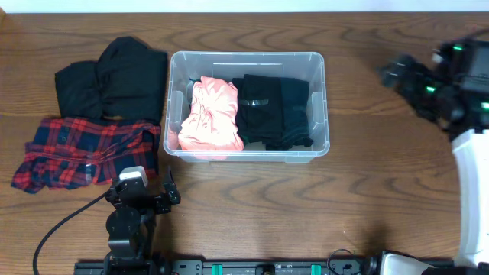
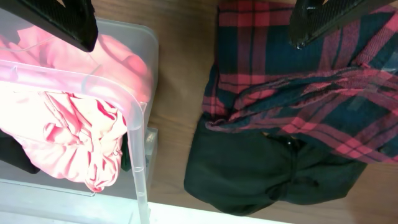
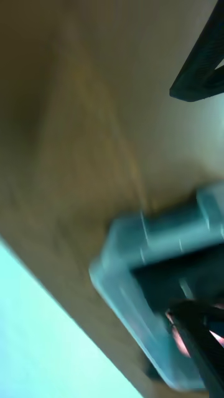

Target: Pack container

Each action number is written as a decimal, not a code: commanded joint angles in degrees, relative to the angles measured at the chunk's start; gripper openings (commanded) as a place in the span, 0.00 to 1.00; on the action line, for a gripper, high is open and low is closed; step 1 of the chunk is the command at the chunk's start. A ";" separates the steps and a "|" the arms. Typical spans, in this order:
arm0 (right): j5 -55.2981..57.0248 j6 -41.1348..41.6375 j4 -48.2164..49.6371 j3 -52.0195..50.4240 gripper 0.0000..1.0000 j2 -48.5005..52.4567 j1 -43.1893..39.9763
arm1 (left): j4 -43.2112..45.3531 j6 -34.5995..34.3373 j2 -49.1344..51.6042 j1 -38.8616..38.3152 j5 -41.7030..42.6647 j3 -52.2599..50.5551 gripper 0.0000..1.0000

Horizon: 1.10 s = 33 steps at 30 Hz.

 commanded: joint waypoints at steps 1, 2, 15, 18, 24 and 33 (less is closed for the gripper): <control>2.21 0.02 -1.57 -0.07 0.99 0.66 -4.28 | -0.11 -0.33 -0.35 -0.26 0.02 -1.11 0.98; 2.21 0.02 -2.05 -0.07 0.99 0.70 -5.09 | -0.04 -0.35 -0.35 -0.26 0.02 -1.11 0.98; 2.21 0.02 -2.51 -0.07 0.99 0.70 -6.54 | -8.55 -17.18 11.65 -0.26 -21.68 25.00 0.98; 2.21 0.02 -2.51 -0.07 0.99 0.70 -6.54 | -14.95 -15.52 21.29 -0.26 -27.15 36.54 0.98; 2.21 0.02 -2.54 -0.07 0.99 0.70 -6.54 | -22.77 -15.08 36.65 -0.26 -22.53 56.57 0.98; 2.21 0.02 -2.51 -0.07 0.99 0.70 -6.54 | -32.94 -25.22 43.32 9.07 -26.71 58.47 0.98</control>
